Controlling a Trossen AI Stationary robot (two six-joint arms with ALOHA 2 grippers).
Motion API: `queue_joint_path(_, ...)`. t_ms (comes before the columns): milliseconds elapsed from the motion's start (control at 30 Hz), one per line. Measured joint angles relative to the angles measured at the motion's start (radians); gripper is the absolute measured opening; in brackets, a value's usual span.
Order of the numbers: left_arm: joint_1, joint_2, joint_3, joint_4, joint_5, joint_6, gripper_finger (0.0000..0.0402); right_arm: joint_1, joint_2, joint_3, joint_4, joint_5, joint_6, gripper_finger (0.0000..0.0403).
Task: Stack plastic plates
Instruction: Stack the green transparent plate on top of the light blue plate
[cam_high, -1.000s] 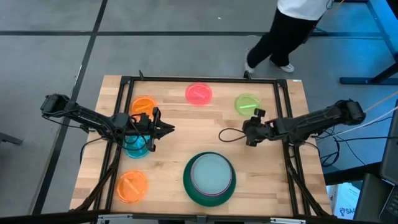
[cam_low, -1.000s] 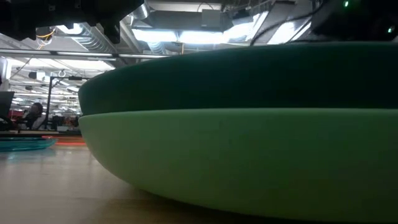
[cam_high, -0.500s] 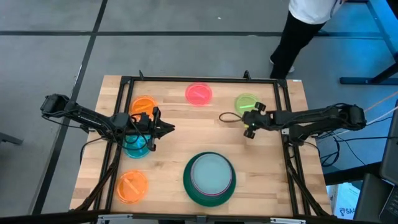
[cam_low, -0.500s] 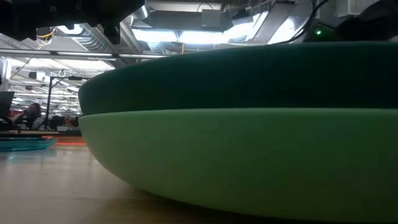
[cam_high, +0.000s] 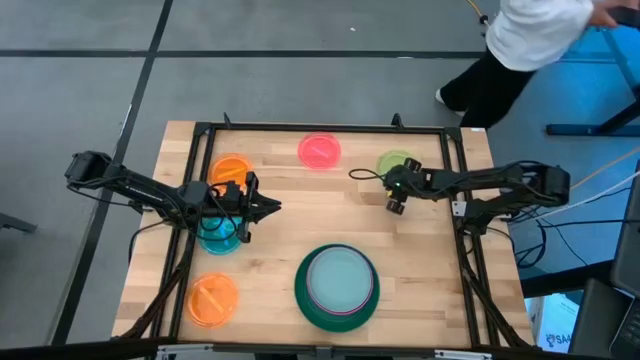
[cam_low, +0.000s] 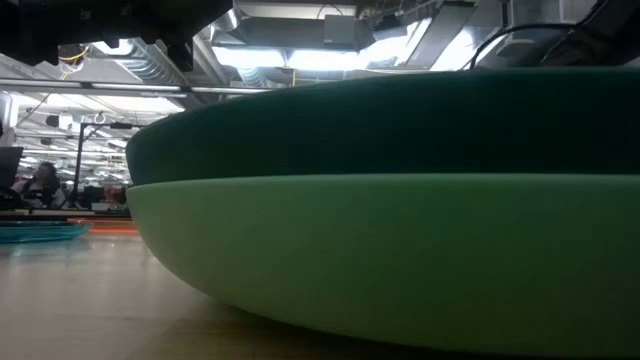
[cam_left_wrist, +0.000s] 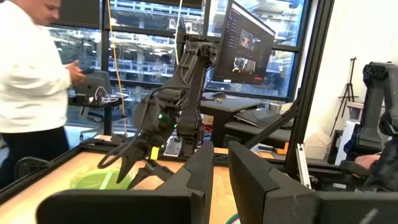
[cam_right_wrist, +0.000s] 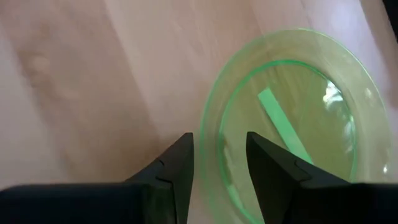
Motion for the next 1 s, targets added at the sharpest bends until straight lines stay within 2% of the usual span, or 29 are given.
queue_joint_path(300,0.0,0.0,0.0,-0.004,0.0,0.002,0.0043,-0.045,0.098,0.003,0.092,0.03,-0.03,0.0131)
queue_joint_path(400,0.0,0.0,0.0,-0.004,0.0,0.002,0.0043,-0.044,0.099,0.003,0.096,0.027,-0.053,0.0103)
queue_joint_path(633,0.0,0.0,0.0,-0.004,0.0,0.002,0.0043,-0.044,0.102,0.001,0.112,0.008,-0.073,0.0009)
queue_joint_path(867,0.0,0.0,0.0,-0.004,0.0,0.001,0.0043,-0.043,0.102,0.001,0.127,-0.006,-0.073,0.0008)
queue_joint_path(1000,0.0,0.0,0.0,-0.004,-0.001,0.001,0.0043,0.007,0.103,0.0,0.138,0.014,-0.076,0.0004)
